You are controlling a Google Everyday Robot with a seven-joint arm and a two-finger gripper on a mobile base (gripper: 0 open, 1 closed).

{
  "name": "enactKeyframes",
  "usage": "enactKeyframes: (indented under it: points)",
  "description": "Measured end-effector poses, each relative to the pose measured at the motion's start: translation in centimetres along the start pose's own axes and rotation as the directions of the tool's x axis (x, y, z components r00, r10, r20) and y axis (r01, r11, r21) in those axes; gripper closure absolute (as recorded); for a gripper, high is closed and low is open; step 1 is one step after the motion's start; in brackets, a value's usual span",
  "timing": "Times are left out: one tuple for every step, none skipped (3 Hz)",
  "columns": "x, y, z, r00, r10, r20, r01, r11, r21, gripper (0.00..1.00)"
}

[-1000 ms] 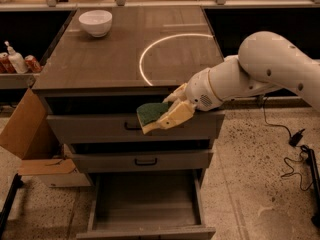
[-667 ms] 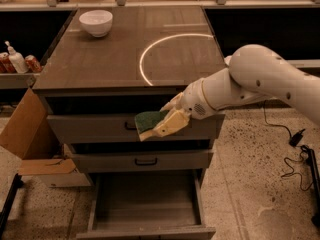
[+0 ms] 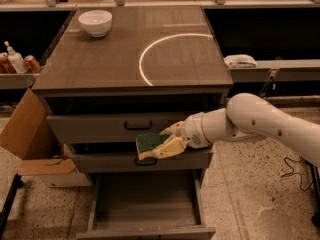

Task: Place sponge into bottom drawer

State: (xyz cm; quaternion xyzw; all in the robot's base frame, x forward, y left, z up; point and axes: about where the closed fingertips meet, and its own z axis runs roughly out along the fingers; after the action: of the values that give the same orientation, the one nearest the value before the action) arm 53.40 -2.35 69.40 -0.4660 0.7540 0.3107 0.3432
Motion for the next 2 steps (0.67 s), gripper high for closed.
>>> enactKeyframes:
  points:
    - [0.0, 0.0, 0.0, 1.0, 0.0, 0.0, 0.0, 1.0, 0.0, 1.0]
    - [2.3, 0.2, 1.1, 0.999, 0.042, -0.002, -0.042, 0.9991, 0.001, 1.0]
